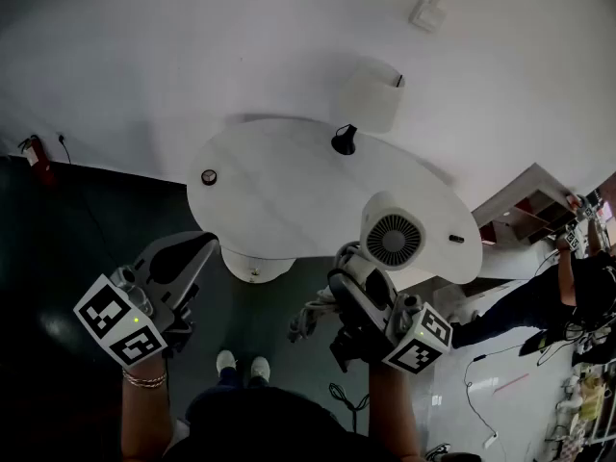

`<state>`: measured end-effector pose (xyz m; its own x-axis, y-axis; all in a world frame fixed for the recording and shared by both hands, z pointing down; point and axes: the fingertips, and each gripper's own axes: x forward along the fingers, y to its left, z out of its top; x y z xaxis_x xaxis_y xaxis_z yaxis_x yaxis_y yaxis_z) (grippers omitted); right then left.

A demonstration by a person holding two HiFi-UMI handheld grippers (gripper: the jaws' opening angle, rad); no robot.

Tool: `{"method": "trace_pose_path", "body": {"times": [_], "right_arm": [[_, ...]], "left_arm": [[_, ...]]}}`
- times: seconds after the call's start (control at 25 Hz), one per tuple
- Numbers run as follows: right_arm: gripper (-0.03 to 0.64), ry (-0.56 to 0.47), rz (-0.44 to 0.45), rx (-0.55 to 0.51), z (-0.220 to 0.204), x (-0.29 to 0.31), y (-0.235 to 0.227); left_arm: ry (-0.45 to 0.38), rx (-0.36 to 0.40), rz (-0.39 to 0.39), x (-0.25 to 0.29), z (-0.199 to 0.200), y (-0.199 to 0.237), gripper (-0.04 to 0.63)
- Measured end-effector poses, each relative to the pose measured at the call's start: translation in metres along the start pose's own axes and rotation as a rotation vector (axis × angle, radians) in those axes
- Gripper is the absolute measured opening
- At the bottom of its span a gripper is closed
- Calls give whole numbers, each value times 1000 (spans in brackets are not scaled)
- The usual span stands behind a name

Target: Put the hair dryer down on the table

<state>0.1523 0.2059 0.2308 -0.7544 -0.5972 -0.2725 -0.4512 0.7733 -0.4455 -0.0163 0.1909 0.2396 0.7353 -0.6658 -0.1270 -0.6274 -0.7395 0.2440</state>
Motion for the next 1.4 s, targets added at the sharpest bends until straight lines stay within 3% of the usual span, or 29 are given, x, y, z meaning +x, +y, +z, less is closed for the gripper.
{"method": "trace_pose_path", "body": {"times": [0.72,1.4], "right_arm": [[267,46,1,41,-14,4,4],[267,73,-70,42,-44,26,9]], "left_arm": [[23,-31,-1,-15,-8,0,17],[57,-86,11,-51,-15,38,17]]}}
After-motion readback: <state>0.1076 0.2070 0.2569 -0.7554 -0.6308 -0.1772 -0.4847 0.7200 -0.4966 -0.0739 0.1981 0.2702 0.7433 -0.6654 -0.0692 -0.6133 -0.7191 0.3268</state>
